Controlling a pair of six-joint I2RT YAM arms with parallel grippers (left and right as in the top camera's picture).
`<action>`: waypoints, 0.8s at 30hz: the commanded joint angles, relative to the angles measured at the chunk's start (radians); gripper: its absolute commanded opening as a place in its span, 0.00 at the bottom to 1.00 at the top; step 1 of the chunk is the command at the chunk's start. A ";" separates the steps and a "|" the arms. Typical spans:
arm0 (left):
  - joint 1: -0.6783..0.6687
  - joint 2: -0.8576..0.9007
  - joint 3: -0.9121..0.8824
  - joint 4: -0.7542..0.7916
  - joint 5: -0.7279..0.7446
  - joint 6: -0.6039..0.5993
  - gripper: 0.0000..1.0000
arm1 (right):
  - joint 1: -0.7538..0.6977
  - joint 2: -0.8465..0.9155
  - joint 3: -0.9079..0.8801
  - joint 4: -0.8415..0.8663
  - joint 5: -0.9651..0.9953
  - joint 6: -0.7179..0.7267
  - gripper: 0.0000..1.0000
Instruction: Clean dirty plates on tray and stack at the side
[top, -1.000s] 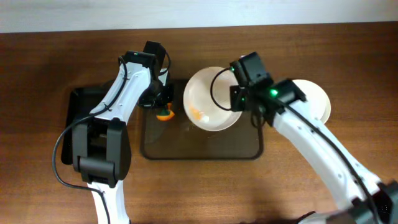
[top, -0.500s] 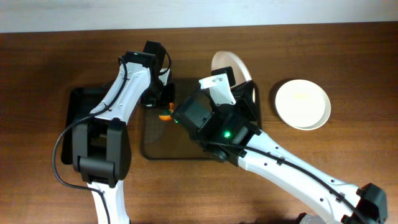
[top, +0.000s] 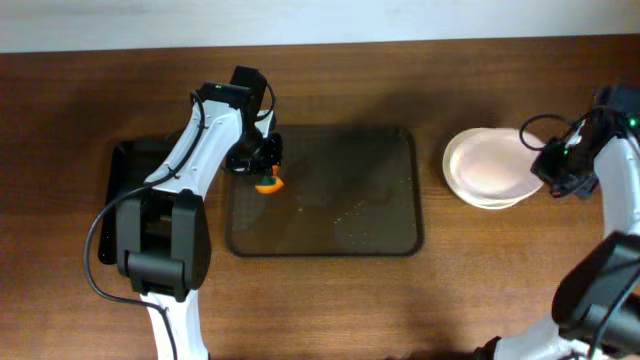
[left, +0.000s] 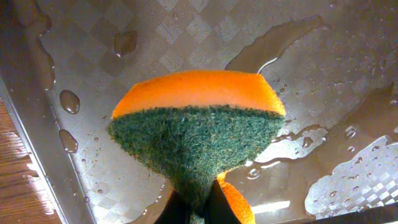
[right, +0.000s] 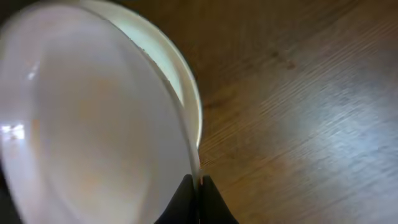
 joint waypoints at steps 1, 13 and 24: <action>0.000 -0.010 -0.005 0.010 -0.002 0.017 0.00 | 0.005 0.070 -0.003 0.005 -0.023 -0.006 0.17; 0.373 -0.085 0.101 -0.212 -0.297 0.016 0.00 | 0.419 -0.077 0.117 -0.063 -0.227 -0.145 0.62; 0.457 -0.200 -0.093 -0.010 -0.274 -0.037 1.00 | 0.483 -0.074 0.126 -0.100 -0.214 -0.145 0.64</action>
